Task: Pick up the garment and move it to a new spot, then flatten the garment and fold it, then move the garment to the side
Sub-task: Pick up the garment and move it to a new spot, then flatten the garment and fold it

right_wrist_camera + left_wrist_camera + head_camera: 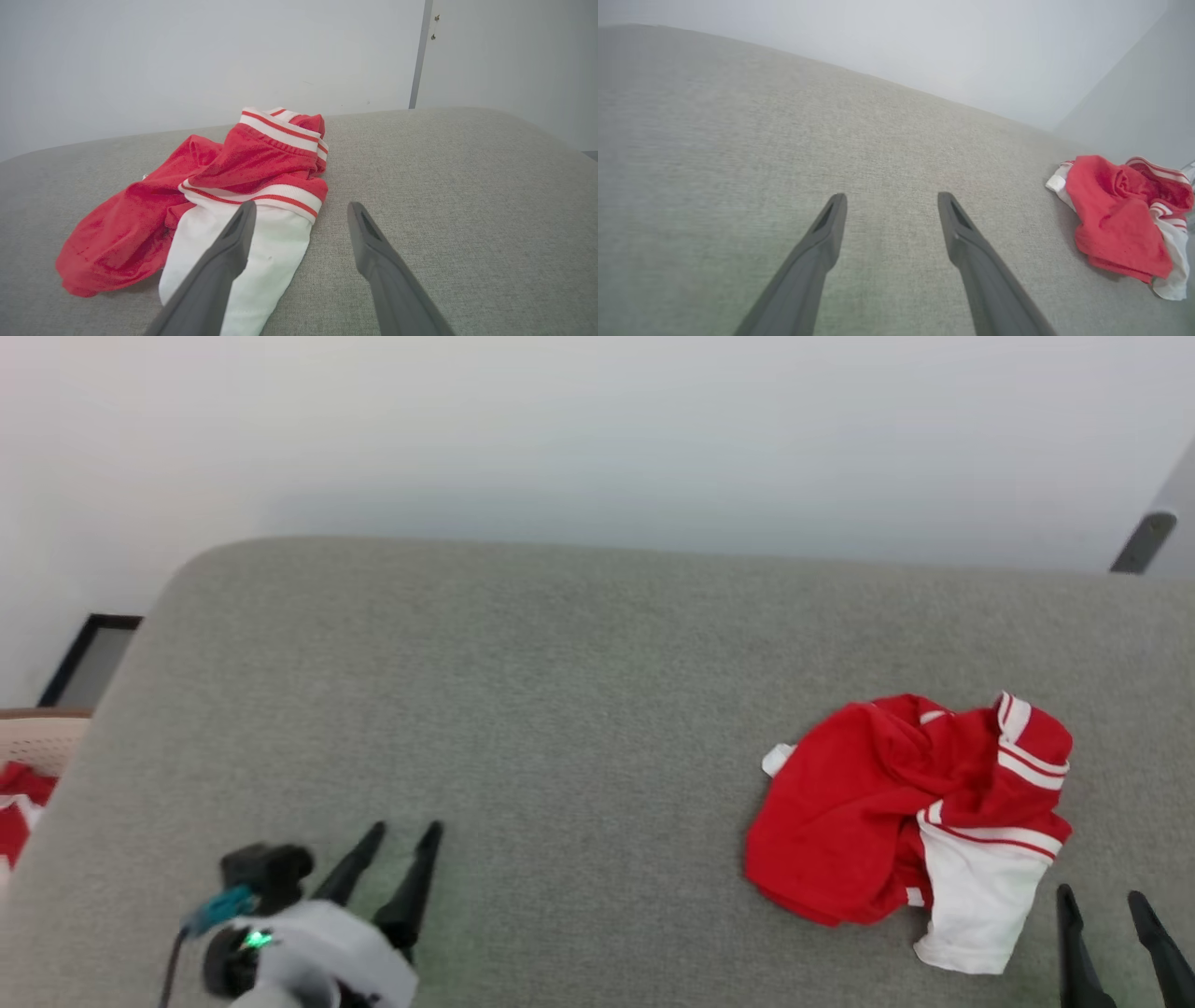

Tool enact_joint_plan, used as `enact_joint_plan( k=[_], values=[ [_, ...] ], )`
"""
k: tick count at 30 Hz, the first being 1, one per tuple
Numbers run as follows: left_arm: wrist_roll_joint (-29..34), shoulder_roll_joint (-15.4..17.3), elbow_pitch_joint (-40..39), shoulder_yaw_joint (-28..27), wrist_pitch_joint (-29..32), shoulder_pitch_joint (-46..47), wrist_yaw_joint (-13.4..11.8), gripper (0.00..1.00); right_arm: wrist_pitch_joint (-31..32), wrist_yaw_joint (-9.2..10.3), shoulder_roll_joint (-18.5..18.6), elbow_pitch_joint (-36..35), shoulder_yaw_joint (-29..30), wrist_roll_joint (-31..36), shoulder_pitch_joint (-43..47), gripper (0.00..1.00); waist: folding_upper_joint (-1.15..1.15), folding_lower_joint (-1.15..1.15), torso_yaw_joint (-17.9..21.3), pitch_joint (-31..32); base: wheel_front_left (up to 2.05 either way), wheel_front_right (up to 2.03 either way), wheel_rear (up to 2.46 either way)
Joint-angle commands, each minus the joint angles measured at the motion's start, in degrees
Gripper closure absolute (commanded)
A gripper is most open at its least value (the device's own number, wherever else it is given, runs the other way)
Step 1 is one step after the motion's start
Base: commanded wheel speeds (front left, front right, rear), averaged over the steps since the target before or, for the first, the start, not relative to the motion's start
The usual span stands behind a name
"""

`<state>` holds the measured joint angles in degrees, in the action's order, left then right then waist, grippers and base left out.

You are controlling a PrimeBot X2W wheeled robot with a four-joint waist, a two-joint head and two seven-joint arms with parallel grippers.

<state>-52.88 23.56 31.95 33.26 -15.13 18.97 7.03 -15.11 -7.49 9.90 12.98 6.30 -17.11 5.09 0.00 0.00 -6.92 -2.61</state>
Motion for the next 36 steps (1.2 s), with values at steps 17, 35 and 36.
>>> enact_joint_plan(
  k=[17,35,36],
  values=[
    [32.5,-6.8,-21.4,-24.8,0.0,-18.1,-3.3,0.0,-0.1,0.0,0.1,-5.1,-0.8,-0.2,-2.0,0.0,0.0,0.0,1.5,3.9,0.0,0.0,0.0],
    [37.5,-12.4,-21.2,-30.8,0.0,-20.5,0.0,0.0,0.0,0.0,0.1,-5.5,-2.9,0.5,-2.7,0.0,0.0,0.0,3.0,3.1,0.0,0.0,0.0],
    [37.7,-12.5,-21.2,-30.9,0.0,-20.6,0.0,0.0,0.0,0.0,0.2,-5.5,-3.1,0.5,-2.8,0.0,0.0,0.0,3.0,3.1,0.0,0.0,0.0]
  ],
)
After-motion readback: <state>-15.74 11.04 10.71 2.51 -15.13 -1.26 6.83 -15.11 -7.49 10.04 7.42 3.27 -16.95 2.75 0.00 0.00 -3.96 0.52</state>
